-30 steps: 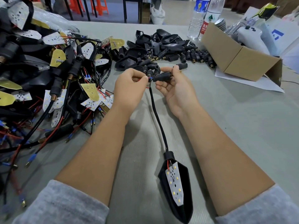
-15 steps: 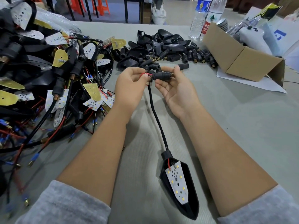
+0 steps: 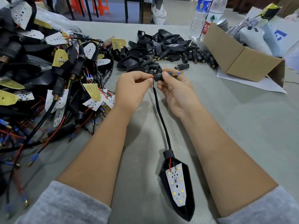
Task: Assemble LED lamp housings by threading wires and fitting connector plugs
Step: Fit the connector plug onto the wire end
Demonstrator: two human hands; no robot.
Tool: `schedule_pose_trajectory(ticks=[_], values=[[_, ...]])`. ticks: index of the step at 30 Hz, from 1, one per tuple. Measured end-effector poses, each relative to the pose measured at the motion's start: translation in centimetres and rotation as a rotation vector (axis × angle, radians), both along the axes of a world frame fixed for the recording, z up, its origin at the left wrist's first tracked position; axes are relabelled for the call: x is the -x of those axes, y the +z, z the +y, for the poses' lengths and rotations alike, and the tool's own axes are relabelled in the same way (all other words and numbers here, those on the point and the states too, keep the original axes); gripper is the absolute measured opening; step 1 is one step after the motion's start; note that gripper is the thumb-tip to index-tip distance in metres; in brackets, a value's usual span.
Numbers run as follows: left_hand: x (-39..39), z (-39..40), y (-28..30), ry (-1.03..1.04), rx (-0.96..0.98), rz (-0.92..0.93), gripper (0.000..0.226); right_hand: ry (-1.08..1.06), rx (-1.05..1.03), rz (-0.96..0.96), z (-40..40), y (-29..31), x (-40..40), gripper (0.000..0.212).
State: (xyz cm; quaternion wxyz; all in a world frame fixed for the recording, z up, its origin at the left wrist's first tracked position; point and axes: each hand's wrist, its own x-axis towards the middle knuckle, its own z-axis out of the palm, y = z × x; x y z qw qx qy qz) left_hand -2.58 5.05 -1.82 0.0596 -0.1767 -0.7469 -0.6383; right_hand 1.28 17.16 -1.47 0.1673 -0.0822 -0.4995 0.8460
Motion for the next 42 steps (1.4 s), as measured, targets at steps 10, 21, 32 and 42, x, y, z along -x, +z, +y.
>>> schedule_pose_trajectory(ticks=[10,21,32,42], values=[[0.12,0.59,-0.36,-0.067,0.135,-0.011,0.021,-0.009,0.017,-0.001,0.18,0.03,0.07,0.012],[0.23,0.53,-0.79,0.118,0.169,-0.039,0.014,0.016,0.04,0.003,0.22,0.08,-0.06,0.017],[-0.18,0.44,-0.68,0.064,0.131,0.078,0.022,-0.009,0.082,-0.02,0.25,0.15,0.04,0.013],[-0.15,0.72,-0.42,0.08,0.138,0.084,0.021,-0.056,0.103,-0.025,0.04,0.14,0.06,0.012]])
